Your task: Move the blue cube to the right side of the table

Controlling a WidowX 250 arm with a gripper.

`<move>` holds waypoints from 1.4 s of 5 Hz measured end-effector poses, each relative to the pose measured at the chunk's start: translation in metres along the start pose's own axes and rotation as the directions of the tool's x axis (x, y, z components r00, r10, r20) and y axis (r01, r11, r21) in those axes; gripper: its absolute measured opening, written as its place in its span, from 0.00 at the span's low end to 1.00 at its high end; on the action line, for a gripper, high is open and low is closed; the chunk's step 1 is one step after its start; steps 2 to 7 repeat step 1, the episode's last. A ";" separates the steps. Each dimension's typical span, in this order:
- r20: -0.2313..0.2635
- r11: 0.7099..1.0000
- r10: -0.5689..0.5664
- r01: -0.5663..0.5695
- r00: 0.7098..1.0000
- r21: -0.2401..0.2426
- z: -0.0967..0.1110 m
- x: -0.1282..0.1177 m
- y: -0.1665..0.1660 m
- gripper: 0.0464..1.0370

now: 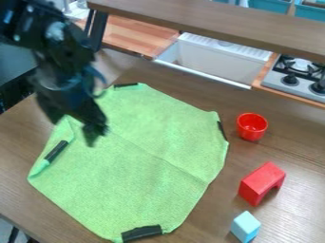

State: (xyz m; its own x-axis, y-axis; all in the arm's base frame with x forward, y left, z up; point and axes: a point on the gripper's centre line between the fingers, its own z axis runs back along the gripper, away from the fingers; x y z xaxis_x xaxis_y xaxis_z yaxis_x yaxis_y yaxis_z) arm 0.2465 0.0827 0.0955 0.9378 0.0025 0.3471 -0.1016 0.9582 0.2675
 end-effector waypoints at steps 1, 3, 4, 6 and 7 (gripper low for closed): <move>-0.034 0.997 0.066 -0.066 0.997 0.027 -0.022 0.008 0.040 0.96; -0.034 0.997 0.066 -0.066 0.997 0.027 -0.022 0.008 0.040 0.96; -0.034 0.997 0.066 -0.066 0.997 0.027 -0.022 0.008 0.040 0.96; -0.034 0.997 0.066 -0.066 0.997 0.027 -0.022 0.008 0.040 0.96; -0.034 0.997 0.066 -0.066 0.997 0.027 -0.022 0.008 0.040 0.96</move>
